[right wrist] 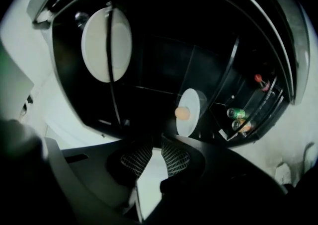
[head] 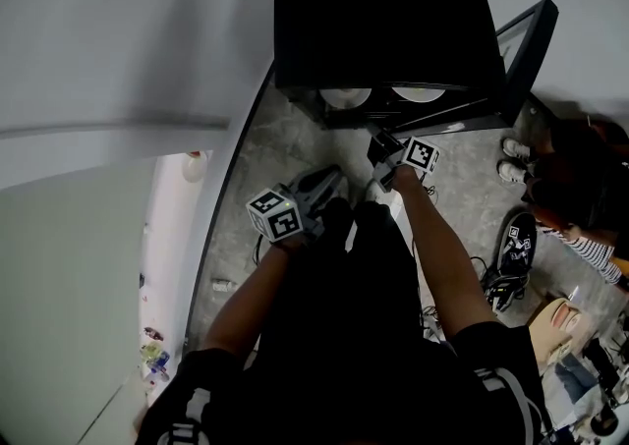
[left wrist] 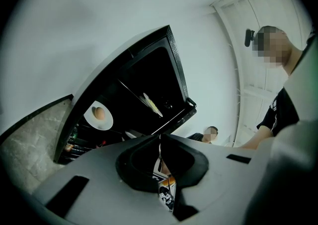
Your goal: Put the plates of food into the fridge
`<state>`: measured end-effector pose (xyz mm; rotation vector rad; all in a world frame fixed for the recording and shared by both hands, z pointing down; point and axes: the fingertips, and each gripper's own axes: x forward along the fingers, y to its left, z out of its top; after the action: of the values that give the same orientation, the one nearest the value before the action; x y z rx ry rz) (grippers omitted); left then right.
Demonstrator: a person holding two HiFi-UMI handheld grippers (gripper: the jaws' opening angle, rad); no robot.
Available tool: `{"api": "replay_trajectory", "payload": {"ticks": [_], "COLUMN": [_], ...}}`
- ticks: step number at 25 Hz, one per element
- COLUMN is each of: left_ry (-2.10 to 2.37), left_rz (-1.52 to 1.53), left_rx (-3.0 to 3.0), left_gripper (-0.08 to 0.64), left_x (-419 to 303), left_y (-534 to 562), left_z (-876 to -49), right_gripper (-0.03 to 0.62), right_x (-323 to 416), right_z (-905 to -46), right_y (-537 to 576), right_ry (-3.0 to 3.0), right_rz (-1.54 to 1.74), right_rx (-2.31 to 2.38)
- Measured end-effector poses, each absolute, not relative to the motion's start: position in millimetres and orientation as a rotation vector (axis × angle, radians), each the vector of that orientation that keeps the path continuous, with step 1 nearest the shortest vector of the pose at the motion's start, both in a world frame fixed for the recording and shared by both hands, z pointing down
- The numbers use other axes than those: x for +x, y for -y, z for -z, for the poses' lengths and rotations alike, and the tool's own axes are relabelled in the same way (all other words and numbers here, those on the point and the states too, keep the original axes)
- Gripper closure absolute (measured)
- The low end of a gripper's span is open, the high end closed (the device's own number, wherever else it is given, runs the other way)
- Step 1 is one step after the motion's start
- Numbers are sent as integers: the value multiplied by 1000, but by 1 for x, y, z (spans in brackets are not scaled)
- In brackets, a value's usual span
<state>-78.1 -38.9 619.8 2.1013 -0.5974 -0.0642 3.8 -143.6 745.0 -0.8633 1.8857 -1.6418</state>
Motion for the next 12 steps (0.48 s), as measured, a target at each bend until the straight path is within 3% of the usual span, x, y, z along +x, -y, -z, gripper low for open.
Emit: {"api": "replay_trajectory", "payload": {"ticks": [12], "left_ry": [631], "left_rz": [27], "left_rx": [2136], "left_gripper": [537], "left_x": [-70], "left_y": [37], "left_z": [-616], "right_gripper": [531], "right_x": [13], "right_z": [-693], "right_y": [113], "right_ry": [-2128], "right_rz": [1591], "right_rx": [-893]}}
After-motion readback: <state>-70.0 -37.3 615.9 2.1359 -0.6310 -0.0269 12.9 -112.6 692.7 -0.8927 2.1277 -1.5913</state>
